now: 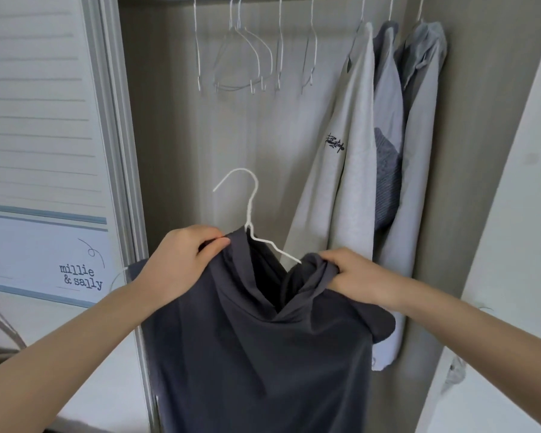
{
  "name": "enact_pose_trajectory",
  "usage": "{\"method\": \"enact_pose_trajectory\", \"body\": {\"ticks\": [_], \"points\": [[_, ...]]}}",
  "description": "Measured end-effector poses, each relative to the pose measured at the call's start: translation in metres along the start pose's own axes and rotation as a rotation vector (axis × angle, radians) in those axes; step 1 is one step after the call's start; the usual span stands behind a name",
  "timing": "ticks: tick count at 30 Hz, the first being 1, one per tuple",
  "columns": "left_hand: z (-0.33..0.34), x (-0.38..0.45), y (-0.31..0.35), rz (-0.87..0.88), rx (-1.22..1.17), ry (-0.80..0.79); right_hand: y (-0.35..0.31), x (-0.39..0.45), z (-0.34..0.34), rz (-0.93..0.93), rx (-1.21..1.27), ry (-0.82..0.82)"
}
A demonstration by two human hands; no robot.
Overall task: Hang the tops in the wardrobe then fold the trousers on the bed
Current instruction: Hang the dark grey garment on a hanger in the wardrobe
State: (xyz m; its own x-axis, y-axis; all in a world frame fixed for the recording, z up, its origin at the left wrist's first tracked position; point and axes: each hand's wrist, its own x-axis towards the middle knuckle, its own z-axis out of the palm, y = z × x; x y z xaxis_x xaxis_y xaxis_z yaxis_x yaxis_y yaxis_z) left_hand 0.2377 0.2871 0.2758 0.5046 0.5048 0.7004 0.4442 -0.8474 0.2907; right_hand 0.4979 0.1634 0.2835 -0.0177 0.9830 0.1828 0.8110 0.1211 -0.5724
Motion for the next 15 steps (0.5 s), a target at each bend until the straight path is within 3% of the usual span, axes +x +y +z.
{"method": "enact_pose_trajectory", "body": {"ticks": [3,7,11,15], "points": [[-0.002,0.004,0.013,0.075,-0.052,-0.063,-0.012,0.004,-0.003,-0.058,0.031,-0.045],[-0.028,0.004,-0.021,-0.092,-0.128,-0.15,-0.012,-0.007,-0.026,-0.084,0.175,0.132],[-0.04,0.001,-0.044,-0.225,-0.224,-0.008,-0.003,-0.009,-0.047,-0.092,0.047,0.1],[-0.036,0.001,-0.044,-0.255,-0.283,0.133,-0.004,-0.007,-0.065,0.089,0.043,0.038]]}}
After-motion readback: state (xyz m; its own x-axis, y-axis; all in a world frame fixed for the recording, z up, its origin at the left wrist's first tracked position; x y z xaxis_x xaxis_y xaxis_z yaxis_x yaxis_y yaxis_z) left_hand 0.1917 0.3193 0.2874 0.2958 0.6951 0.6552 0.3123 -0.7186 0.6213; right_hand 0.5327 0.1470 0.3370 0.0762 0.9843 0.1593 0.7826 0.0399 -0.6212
